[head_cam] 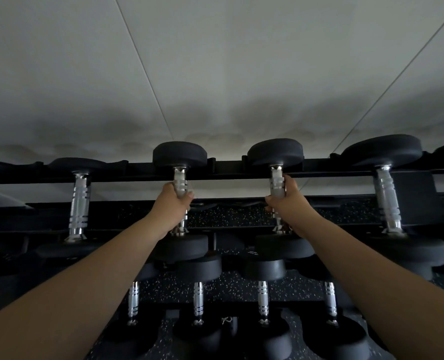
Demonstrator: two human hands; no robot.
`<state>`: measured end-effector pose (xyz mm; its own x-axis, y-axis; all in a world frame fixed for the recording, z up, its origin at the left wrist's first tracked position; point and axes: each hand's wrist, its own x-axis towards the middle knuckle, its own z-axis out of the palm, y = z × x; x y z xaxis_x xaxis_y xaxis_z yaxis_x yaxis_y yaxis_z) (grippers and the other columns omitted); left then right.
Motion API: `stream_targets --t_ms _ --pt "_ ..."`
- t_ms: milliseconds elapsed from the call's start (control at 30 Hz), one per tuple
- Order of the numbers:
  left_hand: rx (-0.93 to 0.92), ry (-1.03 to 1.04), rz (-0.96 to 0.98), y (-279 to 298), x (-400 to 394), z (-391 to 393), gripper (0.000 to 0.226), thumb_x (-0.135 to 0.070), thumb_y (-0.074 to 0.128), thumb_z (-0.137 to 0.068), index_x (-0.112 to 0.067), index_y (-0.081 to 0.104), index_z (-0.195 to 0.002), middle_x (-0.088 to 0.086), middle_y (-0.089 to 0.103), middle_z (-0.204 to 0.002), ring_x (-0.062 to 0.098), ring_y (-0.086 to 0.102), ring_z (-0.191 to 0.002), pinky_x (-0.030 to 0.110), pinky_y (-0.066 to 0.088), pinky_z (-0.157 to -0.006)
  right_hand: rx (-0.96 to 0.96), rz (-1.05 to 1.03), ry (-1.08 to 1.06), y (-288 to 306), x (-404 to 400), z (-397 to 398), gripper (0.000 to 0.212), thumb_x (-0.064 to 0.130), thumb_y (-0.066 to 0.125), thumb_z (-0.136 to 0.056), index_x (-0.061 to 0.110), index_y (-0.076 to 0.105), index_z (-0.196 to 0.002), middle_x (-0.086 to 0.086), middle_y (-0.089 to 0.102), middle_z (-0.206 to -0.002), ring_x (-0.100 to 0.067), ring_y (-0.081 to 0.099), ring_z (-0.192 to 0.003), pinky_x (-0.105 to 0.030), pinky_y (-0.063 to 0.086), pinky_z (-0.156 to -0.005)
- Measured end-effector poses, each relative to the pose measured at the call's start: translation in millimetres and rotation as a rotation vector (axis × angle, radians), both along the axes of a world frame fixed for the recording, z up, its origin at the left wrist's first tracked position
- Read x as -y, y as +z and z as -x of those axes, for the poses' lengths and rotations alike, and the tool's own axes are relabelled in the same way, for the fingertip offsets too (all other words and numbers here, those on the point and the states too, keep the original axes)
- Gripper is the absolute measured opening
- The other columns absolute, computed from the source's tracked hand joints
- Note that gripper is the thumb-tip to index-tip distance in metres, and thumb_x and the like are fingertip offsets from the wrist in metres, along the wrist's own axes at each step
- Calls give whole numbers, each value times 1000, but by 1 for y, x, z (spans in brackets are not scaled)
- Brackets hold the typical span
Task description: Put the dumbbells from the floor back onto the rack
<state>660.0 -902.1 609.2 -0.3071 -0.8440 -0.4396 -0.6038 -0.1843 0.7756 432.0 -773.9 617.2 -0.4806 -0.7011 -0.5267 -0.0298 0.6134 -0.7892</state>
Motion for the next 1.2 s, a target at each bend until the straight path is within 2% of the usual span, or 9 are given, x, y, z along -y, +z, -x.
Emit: stream_targets --t_ms 100,233,367,533,767,933,1067,1133,1200 --pt "31 -2 -33 0 -7 0 22 -30 49 -95 -16 41 -110 6 61 -95 16 67 -71 27 49 -46 -26 -2 0 1 -2 -1 53 11 56 -91 17 32 -137 -4 57 -94 -20 63 -78 -33 52 -64" --pt "16 32 -47 2 -6 6 23 -27 48 -95 -11 41 -111 9 58 -93 16 61 -63 35 52 -59 -59 -12 -11 -1 -2 -3 52 11 55 -92 16 33 -138 -10 58 -104 -15 61 -72 -26 48 -56" --pt "25 25 -36 3 -2 12 24 -27 48 -95 -10 41 -111 6 56 -89 16 60 -63 35 51 -60 -93 -19 -6 -4 -1 -3 55 12 55 -92 15 30 -141 -11 58 -107 -15 61 -72 -25 44 -54" --pt "11 11 -53 3 1 8 31 -27 48 -95 -7 40 -118 6 56 -90 16 60 -66 29 48 -56 -85 -38 0 -4 -1 -3 54 12 55 -93 15 30 -141 -5 57 -98 -18 63 -79 -28 50 -58" --pt "80 -68 -2 4 2 5 40 -30 49 -95 -5 36 -123 2 52 -87 11 53 -71 23 36 -53 -146 -59 -8 4 -5 -4 57 17 59 -90 18 33 -141 -13 61 -110 -29 65 -90 -39 54 -71" --pt "95 -148 24 7 1 -8 36 -25 51 -94 -8 44 -124 8 60 -102 16 57 -84 23 39 -61 -219 -72 20 15 -14 -3 60 16 57 -90 28 31 -143 -1 65 -96 -17 62 -69 -26 46 -51" --pt "150 -225 138 18 -8 -21 35 -23 51 -93 -14 46 -126 -7 57 -95 3 53 -76 18 37 -59 -295 -57 40 24 -22 -4 55 28 52 -92 30 30 -143 -8 60 -125 -15 61 -65 -22 42 -46" --pt "174 -255 201 27 -12 -26 36 -23 53 -92 -15 47 -126 0 61 -111 10 57 -87 21 40 -68 -328 -51 81 32 -27 -5 57 33 52 -92 29 29 -144 -10 56 -132 -16 62 -74 -24 45 -50" --pt "215 -260 257 38 -18 -31 39 -24 54 -91 -13 46 -128 10 57 -126 22 57 -105 26 40 -79 -357 -38 95 40 -34 -7 60 30 54 -91 28 27 -145 -11 51 -137 -24 62 -95 -31 52 -66"
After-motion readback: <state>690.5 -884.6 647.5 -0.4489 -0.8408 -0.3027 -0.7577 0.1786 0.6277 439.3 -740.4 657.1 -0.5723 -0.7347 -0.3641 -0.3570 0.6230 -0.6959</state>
